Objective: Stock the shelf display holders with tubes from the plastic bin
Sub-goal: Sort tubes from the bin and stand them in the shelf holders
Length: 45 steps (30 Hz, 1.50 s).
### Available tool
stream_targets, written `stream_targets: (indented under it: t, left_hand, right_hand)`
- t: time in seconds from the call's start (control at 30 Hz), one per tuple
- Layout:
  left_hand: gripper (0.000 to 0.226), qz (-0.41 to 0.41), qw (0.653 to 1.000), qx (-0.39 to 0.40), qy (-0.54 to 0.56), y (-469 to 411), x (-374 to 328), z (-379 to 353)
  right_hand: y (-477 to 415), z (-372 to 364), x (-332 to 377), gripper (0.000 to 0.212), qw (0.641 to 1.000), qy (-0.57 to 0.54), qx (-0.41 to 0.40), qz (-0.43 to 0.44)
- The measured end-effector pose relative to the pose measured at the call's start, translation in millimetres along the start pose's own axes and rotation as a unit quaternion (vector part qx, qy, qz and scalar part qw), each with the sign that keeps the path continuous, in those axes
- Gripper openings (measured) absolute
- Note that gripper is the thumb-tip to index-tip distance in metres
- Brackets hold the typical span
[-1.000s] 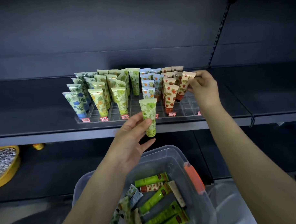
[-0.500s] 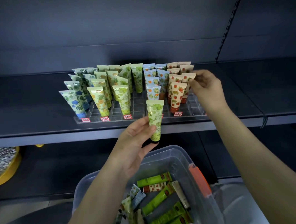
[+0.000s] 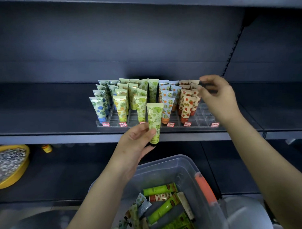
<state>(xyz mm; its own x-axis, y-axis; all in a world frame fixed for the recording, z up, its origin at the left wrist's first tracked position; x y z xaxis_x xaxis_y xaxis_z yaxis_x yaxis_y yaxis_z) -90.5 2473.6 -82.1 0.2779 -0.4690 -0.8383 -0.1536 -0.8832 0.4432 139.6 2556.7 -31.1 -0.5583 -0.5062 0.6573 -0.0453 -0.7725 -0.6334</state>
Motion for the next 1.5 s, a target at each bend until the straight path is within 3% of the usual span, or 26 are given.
stream_targets:
  t: [0.13, 0.27, 0.33, 0.47, 0.6, 0.73, 0.87, 1.1, 1.5]
  left_hand:
    - [0.023, -0.01, 0.999, -0.007, -0.038, 9, -2, 9]
    - [0.014, -0.041, 0.996, -0.004, -0.077, 15, -7, 13]
    - [0.015, -0.064, 0.993, 0.001, -0.095, 19, -11, 14]
    - [0.032, -0.11, 0.988, -0.024, -0.103, 18, -12, 31]
    - [0.065, -0.178, 0.945, -0.226, -0.154, -8, -10, 82]
    - [0.088, -0.134, 0.903, -0.313, -0.261, -45, -22, 126]
    - [0.094, -0.087, 0.885, -0.302, -0.345, -70, -26, 138]
    - [0.069, -0.057, 0.926, -0.262, -0.266, -78, -35, 151]
    - [0.063, -0.06, 0.909, -0.28, -0.303, -74, -37, 143]
  right_hand:
    - [7, -8, 47, 0.014, 0.992, -0.017, 0.12, 0.045]
    - [17, -24, 88, 0.024, 0.946, -0.057, 0.313, 0.068]
    - [18, -32, 102, 0.025, 0.929, -0.042, 0.358, 0.089]
    - [9, -37, 119, 0.013, 0.94, -0.021, 0.32, 0.113]
    - [-13, -33, 124, 0.014, 0.967, -0.019, 0.238, 0.092]
    - [-38, -36, 119, 0.01, 0.978, 0.039, 0.181, 0.092]
    - [-54, -52, 105, 0.011, 0.965, 0.122, 0.214, 0.086]
    - [-73, -76, 76, 0.019, 0.953, 0.153, 0.253, 0.065]
    - [-79, -108, 48, 0.027, 0.927, 0.237, 0.281, 0.079]
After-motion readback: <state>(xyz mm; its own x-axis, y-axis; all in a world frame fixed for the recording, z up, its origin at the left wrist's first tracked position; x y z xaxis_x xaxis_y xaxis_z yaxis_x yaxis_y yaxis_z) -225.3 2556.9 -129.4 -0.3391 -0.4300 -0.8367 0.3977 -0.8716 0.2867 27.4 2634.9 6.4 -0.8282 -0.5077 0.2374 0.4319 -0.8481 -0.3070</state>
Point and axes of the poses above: each hand's wrist, its own y-axis away from the middle knuckle, its own z-axis out of the back of the hand, x = y × z, the point moved 1 cm from there along -y, towards the middle knuckle, and after that the axes turned 15 degrees about z, right-handed, at the moved point
